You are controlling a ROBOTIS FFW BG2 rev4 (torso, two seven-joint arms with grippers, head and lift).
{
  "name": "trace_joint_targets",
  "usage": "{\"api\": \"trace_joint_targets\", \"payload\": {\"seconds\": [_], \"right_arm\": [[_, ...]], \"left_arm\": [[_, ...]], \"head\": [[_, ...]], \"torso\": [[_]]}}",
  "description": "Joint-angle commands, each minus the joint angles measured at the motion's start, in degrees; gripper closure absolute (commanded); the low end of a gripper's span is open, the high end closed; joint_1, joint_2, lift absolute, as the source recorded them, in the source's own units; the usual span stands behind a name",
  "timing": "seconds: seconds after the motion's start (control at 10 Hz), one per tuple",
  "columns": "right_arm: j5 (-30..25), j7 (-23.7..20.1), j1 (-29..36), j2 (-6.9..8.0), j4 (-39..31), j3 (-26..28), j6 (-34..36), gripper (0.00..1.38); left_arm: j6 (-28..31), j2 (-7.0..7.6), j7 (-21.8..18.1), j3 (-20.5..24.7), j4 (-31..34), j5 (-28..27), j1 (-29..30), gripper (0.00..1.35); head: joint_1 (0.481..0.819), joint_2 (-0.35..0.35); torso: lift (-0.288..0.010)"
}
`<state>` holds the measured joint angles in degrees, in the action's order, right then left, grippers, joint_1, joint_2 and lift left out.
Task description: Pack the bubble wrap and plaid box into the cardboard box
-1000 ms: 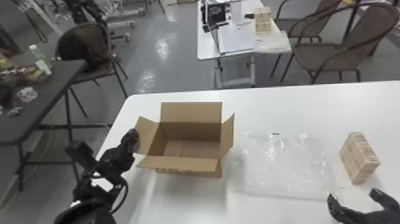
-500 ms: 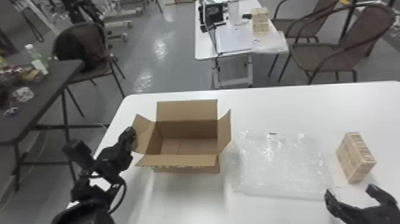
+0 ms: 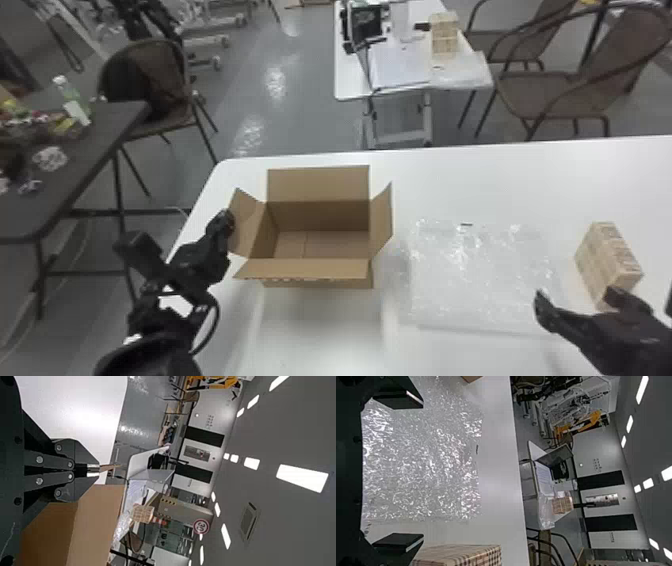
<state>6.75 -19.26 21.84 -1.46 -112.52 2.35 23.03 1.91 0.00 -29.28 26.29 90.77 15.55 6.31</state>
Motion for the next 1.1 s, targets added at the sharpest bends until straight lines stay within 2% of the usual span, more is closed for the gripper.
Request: {"api": "trace_joint_targets", "payload": {"seconds": [0.0,0.2,0.4,0.6,0.8,1.0], "right_arm": [[0.2,2.8,-3.6,-0.04,-1.9,-2.9,8.4,0.12],[2.4,6.2,-10.1,0.05,-1.3,-4.5,22.3,0.12],[6.1,7.7,-17.3,0.05,3.4,-5.8,30.9,0.12],[9.2,9.8,-23.3,0.32,8.6,-7.9,35.6,0.12],[8.7,10.8,-29.2,1.46,12.8,-8.9,42.5,0.12],[9.1,11.1,-33.3,1.51,19.8,-8.9,45.0,0.12]], "left_arm": [[-0.2,-0.15,0.0,-0.7,0.2,0.0,-0.1,1.21],[-0.5,-0.15,0.6,-2.3,0.3,0.1,-0.3,1.21],[-1.2,-0.15,1.1,-3.7,0.3,0.4,-0.6,1.21],[-1.7,-0.15,2.0,-5.5,0.3,1.2,-0.6,1.21],[-1.8,-0.15,3.4,-7.2,0.3,1.6,-0.8,1.21],[-1.9,0.88,4.4,-8.5,0.3,1.7,-1.1,1.21]], "head": [[0.695,0.24],[0.695,0.249],[0.695,0.253],[0.695,0.259],[0.695,0.268],[0.695,0.262]], "torso": [[-0.089],[-0.089],[-0.089],[-0.089],[-0.089],[-0.089]]}}
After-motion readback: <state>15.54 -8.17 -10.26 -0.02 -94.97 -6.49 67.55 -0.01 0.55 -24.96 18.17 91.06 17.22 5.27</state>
